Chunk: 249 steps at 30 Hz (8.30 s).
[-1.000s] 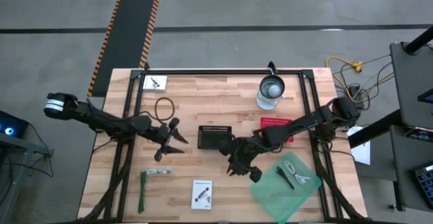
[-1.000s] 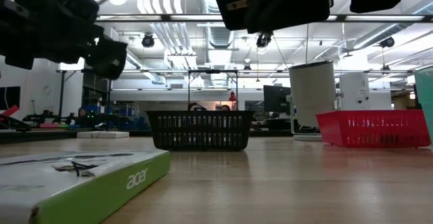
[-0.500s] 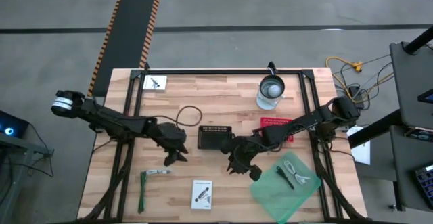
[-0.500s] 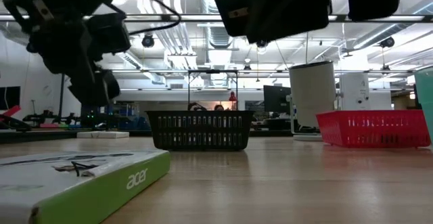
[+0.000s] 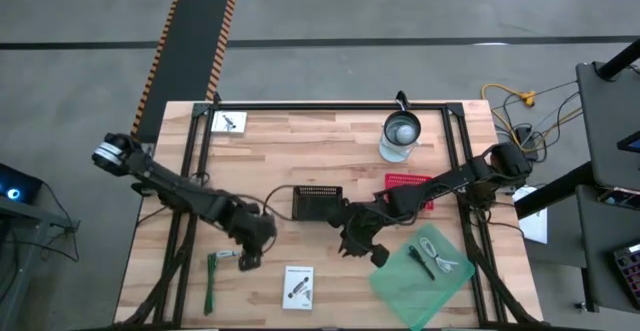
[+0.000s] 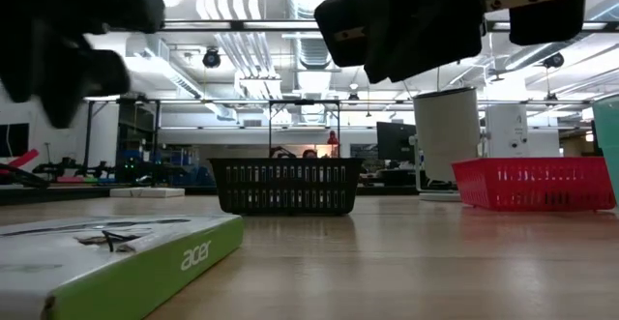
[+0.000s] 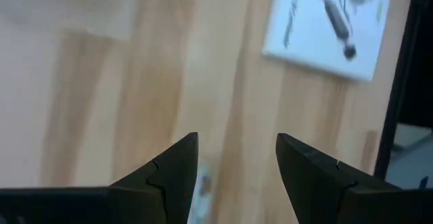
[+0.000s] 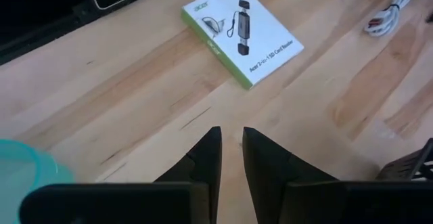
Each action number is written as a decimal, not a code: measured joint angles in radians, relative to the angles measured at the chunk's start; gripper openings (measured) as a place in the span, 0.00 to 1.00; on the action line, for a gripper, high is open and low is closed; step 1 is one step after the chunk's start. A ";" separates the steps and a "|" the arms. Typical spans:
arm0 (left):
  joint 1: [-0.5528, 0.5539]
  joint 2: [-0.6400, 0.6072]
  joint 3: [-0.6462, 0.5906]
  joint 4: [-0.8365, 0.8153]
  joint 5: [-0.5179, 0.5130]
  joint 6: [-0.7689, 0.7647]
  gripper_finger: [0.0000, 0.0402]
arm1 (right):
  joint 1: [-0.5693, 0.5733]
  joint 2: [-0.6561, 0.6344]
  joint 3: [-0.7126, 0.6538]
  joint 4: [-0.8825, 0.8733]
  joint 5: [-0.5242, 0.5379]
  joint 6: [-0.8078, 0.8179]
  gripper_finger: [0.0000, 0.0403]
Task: Pick and place items into bin
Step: Put the white charger cable into the blue bin
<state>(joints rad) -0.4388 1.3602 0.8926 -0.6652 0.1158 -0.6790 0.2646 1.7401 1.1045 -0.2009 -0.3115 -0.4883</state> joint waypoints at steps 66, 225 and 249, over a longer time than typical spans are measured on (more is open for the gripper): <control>-0.165 0.088 -0.111 -0.101 -0.018 -0.336 0.45 | -0.178 -0.724 -0.835 0.863 0.420 0.244 0.12; 0.115 0.026 -0.411 1.568 -0.410 0.926 0.05 | -0.178 -0.725 -0.835 0.839 0.418 0.223 0.12; 0.322 0.214 -0.215 1.589 -0.121 0.978 0.05 | -0.178 -0.725 -0.834 0.832 0.418 0.224 0.21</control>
<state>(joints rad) -0.1171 1.5743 0.6772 0.9241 -0.0049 0.2993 0.0864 1.0153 0.2703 0.6315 0.1063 -0.2645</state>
